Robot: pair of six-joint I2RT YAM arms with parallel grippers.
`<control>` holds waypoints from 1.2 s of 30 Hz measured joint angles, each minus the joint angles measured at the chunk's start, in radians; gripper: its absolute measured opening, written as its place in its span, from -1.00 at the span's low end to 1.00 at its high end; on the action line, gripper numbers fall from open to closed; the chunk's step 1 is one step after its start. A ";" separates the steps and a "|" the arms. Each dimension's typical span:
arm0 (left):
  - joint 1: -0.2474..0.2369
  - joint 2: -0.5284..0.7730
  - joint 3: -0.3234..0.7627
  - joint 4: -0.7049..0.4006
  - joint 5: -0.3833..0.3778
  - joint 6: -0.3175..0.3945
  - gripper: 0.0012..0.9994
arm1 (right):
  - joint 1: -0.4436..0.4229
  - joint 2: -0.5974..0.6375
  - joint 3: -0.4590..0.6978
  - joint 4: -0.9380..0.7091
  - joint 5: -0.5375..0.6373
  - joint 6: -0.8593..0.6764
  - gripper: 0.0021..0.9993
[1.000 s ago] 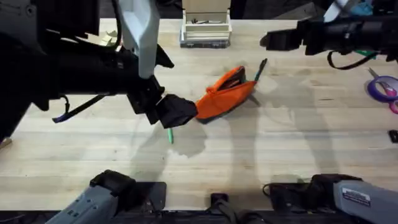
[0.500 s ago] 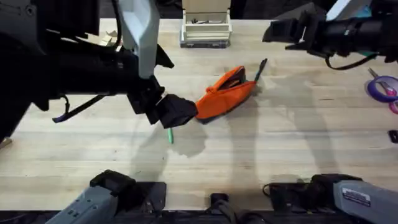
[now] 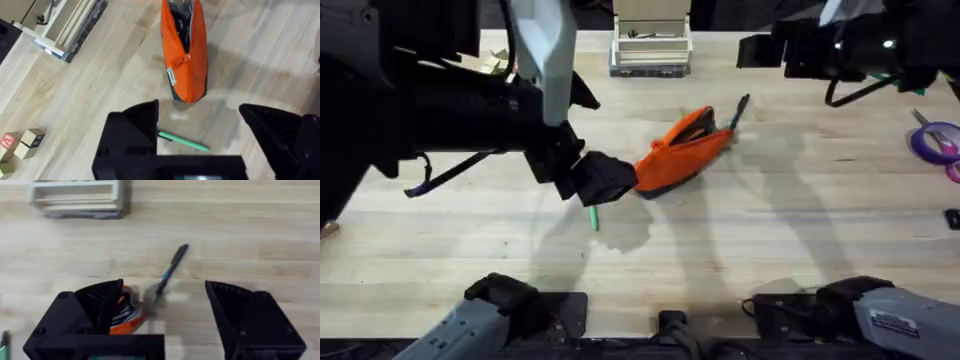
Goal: Unzip the bag, pick up the pens from the table one at a time and place them inside, then zip the bag closed.
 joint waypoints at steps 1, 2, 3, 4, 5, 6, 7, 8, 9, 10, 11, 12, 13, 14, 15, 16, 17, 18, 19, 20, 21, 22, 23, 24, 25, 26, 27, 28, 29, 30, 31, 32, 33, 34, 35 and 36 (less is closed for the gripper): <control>0.000 0.000 0.000 0.000 0.000 0.000 0.99 | 0.009 0.002 0.000 0.000 0.035 0.005 1.00; 0.000 0.000 0.000 0.000 0.000 0.000 0.99 | 0.016 0.004 0.000 0.001 0.060 0.008 0.99; 0.000 0.000 0.000 0.000 0.000 0.000 0.99 | 0.021 0.008 0.000 0.002 0.081 0.013 1.00; 0.000 0.000 0.000 0.000 0.000 0.000 0.99 | 0.026 0.014 0.000 0.004 0.099 0.020 1.00; 0.000 0.000 0.000 0.000 0.000 0.000 0.99 | 0.028 0.021 0.000 0.007 0.112 0.027 1.00; 0.000 0.000 0.000 0.000 0.000 0.000 0.99 | 0.030 0.029 0.000 0.008 0.124 0.038 1.00; 0.000 0.000 0.000 0.000 0.000 0.000 0.99 | 0.031 0.036 0.000 0.008 0.131 0.050 1.00; 0.000 0.000 0.000 0.000 0.000 0.000 0.99 | 0.031 0.043 0.000 0.007 0.139 0.069 0.99; 0.000 0.000 0.000 0.000 0.000 0.000 0.99 | 0.031 0.049 0.000 0.007 0.145 0.089 1.00; 0.000 0.000 0.000 0.000 0.000 0.000 0.99 | 0.031 0.055 0.000 0.006 0.149 0.116 1.00; 0.000 0.000 0.000 0.000 0.000 0.000 0.99 | 0.031 0.059 0.000 0.006 0.150 0.142 1.00; 0.000 0.000 0.000 0.000 0.000 0.000 0.99 | 0.031 0.064 0.000 0.006 0.150 0.166 1.00; 0.000 0.000 0.000 0.000 0.000 0.000 0.99 | 0.031 0.069 0.000 0.007 0.149 0.189 1.00; 0.000 0.000 0.000 0.000 0.000 0.000 0.99 | 0.031 0.077 0.001 0.008 0.149 0.207 1.00; 0.000 0.000 0.000 0.000 0.000 0.000 0.99 | 0.031 0.087 0.001 0.008 0.149 0.226 1.00; 0.000 0.000 0.000 0.000 0.000 0.000 0.99 | 0.031 0.099 0.001 0.008 0.149 0.239 1.00; 0.000 0.000 0.000 0.000 0.000 0.000 0.99 | 0.031 0.116 0.001 0.008 0.149 0.254 1.00; 0.000 0.000 0.000 0.000 0.000 0.000 0.99 | 0.031 0.134 0.001 0.008 0.149 0.267 1.00; 0.000 0.000 0.000 0.000 0.000 0.000 0.99 | 0.031 0.154 0.001 0.008 0.149 0.279 1.00; 0.000 0.000 0.000 0.000 0.000 0.000 0.99 | 0.031 0.175 0.001 0.008 0.149 0.290 1.00; 0.000 0.000 0.000 0.000 0.000 0.000 0.99 | 0.031 0.193 0.001 0.008 0.149 0.299 1.00; 0.000 0.000 0.000 0.000 0.000 0.000 0.99 | 0.031 0.213 0.001 0.008 0.149 0.308 1.00; 0.000 0.000 0.000 0.000 0.000 0.000 0.99 | 0.031 0.229 0.001 0.008 0.149 0.315 1.00; 0.000 0.000 0.000 0.000 0.000 0.000 0.99 | 0.031 0.248 0.001 0.008 0.149 0.320 1.00; 0.000 0.000 0.000 0.000 0.000 0.000 0.99 | 0.031 0.265 0.001 0.011 0.149 0.325 1.00; 0.000 0.000 0.000 0.000 0.000 0.000 0.99 | 0.031 0.280 0.001 0.017 0.149 0.330 1.00; 0.000 0.000 0.000 0.000 0.000 0.000 0.99 | 0.031 0.297 0.001 0.027 0.149 0.333 1.00; 0.000 0.000 0.000 0.000 0.000 0.000 0.99 | 0.031 0.315 0.001 0.039 0.149 0.337 1.00; 0.000 0.000 0.000 0.000 0.000 0.000 0.99 | 0.031 0.330 0.001 0.051 0.149 0.338 1.00; 0.000 0.000 0.000 0.000 0.000 0.000 0.99 | 0.031 0.347 0.001 0.066 0.149 0.341 1.00; 0.000 0.000 0.000 0.000 0.000 0.000 0.99 | 0.031 0.360 0.001 0.080 0.149 0.341 1.00; 0.000 0.000 0.000 0.000 0.000 0.000 0.99 | 0.031 0.374 0.001 0.094 0.149 0.342 1.00; 0.000 0.000 0.000 0.000 0.000 0.000 0.99 | 0.031 0.388 0.001 0.108 0.149 0.344 0.99; 0.000 0.000 0.000 0.000 0.000 0.000 0.99 | 0.031 0.401 0.001 0.121 0.149 0.344 1.00; 0.000 0.000 0.000 0.000 0.000 0.000 0.99 | 0.031 0.413 0.001 0.131 0.149 0.344 0.99; 0.000 0.000 0.000 0.000 0.000 0.000 0.99 | 0.031 0.424 0.001 0.137 0.149 0.345 1.00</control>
